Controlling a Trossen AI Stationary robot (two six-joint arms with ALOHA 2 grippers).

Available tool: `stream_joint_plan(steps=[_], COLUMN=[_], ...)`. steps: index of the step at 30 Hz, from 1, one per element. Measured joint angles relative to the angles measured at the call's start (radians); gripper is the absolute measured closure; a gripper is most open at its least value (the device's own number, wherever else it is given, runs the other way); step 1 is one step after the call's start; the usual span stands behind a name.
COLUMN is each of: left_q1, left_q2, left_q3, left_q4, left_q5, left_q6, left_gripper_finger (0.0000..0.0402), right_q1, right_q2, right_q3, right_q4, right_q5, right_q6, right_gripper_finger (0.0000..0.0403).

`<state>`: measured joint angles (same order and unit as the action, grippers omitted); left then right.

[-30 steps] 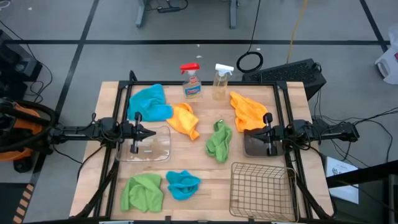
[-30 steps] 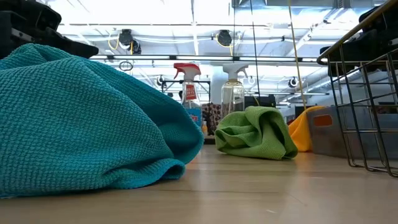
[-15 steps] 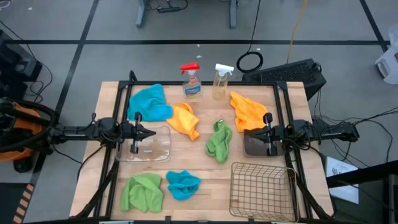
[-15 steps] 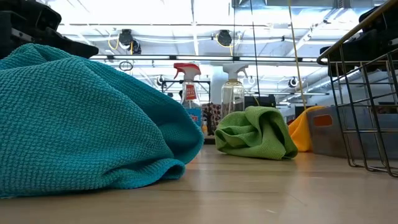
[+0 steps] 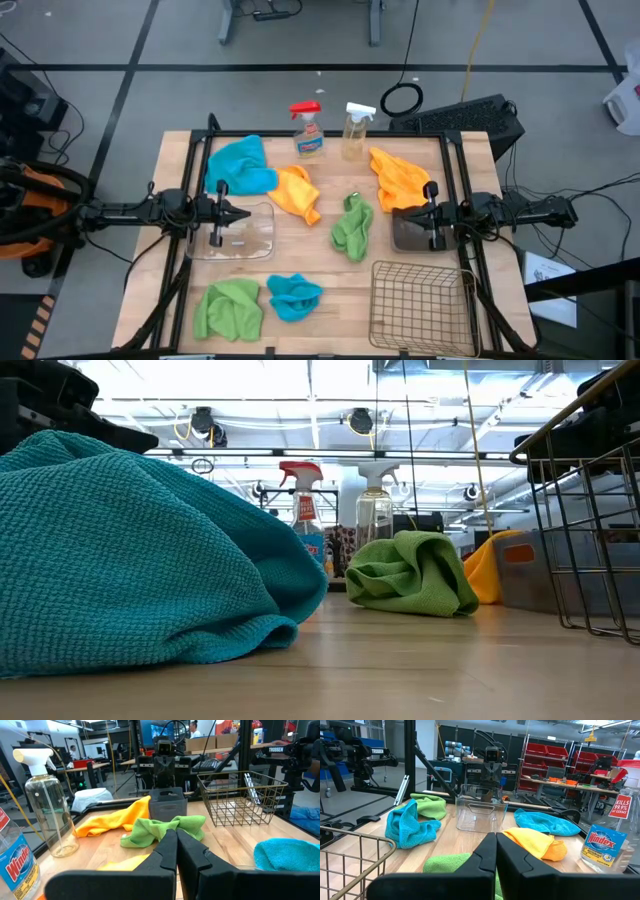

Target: Sort microfiber towel by color & place in baskets

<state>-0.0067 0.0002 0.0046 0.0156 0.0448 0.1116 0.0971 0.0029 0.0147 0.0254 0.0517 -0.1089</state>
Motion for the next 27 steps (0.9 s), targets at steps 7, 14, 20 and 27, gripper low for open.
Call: stream_joint_plan(steps=[7,14,20,27], left_q1=[0.000,0.000,0.000,0.000], left_q2=[0.000,0.000,0.000,0.000], left_q3=[0.000,0.000,0.000,0.000], left_q4=[0.000,0.000,0.000,0.000], left_q5=[0.000,0.000,0.000,0.000], left_q6=[0.000,0.000,0.000,0.000], left_gripper_finger=[0.0398,0.0398,0.0398,0.0398], right_q1=[0.000,0.000,0.000,0.000], right_q2=[0.000,0.000,0.000,0.000], right_q3=[0.000,0.000,0.000,0.000], right_q4=[0.000,0.000,0.000,0.000], right_q5=[0.000,0.000,0.000,0.000], right_q6=[0.000,0.000,0.000,-0.024], right_gripper_finger=[0.0403,0.0403,0.0403,0.0403])
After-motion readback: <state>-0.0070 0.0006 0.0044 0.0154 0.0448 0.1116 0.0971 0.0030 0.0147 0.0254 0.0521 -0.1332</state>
